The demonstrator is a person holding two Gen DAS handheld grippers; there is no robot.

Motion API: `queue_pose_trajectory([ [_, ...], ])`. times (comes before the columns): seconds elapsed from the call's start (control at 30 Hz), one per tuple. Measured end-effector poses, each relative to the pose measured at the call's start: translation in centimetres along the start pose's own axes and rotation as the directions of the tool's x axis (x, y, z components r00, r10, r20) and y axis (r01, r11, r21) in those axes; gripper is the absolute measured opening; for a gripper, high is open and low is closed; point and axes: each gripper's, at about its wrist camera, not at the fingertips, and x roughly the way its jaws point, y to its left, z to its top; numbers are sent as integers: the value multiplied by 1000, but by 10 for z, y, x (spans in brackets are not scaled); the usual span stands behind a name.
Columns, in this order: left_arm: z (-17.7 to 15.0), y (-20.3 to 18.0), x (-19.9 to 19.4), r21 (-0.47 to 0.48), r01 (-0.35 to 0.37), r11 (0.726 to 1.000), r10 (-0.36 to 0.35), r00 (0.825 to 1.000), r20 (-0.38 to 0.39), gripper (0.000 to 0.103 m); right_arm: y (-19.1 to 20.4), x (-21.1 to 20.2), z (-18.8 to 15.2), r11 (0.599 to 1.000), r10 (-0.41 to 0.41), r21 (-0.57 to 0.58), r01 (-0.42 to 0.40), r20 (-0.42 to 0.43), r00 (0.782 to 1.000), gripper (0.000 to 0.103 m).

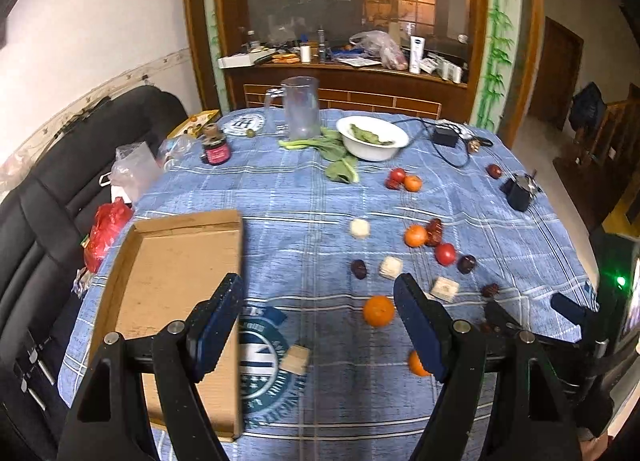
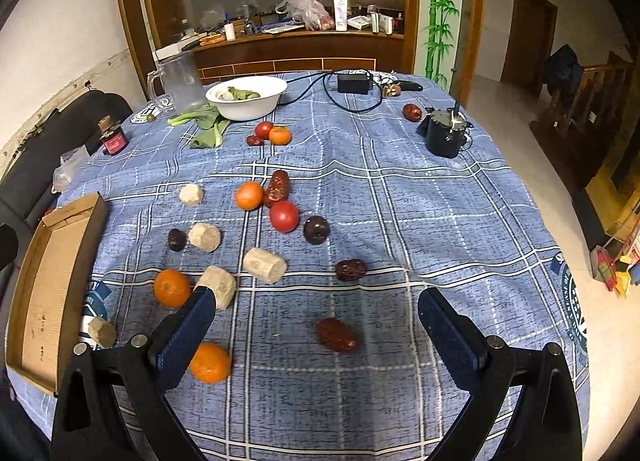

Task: Organize fruits
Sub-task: 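Move the left gripper to a beige cube while the right gripper approaches an orange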

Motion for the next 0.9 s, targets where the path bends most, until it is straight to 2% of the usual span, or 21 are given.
queue_pose_trajectory([
  [0.13, 6, 38, 2, -89, -35, 995, 35, 999, 0, 77, -5, 1, -2, 1000, -14, 26, 14, -2, 1000, 102],
  [0.27, 0, 65, 16, -158, -46, 986, 37, 998, -59, 77, -14, 9, -6, 999, -18, 50, 20, -40, 999, 102],
  [0.33, -5, 68, 22, -164, -39, 986, 25, 996, -82, 77, -21, 12, -7, 998, -22, 66, 25, -48, 999, 102],
  [0.47, -20, 56, 39, -136, 19, 990, -39, 989, -144, 77, -37, 18, -10, 995, -28, 93, 34, -69, 997, 102],
  [0.63, -41, 40, 64, -133, 82, 988, -112, 965, -236, 77, -43, 30, -22, 995, 11, 99, 2, -128, 992, 102],
  [0.7, -45, 36, 73, -139, 120, 983, -153, 953, -260, 77, -36, 32, -25, 997, 48, 74, -38, -138, 989, 99],
  [0.73, -47, 35, 76, -145, 134, 980, -169, 949, -266, 76, -32, 32, -25, 997, 64, 56, -56, -138, 988, 98],
  [0.8, -51, 32, 81, -148, 173, 974, -209, 936, -284, 54, -22, 30, -26, 995, 97, 16, -96, -132, 987, 94],
  [0.87, -53, 29, 86, -139, 188, 972, -223, 927, -301, 46, -10, 29, -27, 990, 136, -30, -141, -131, 982, 89],
  [0.9, -54, 27, 88, -132, 195, 972, -227, 926, -303, 46, -5, 30, -28, 986, 155, -44, -162, -136, 979, 85],
])
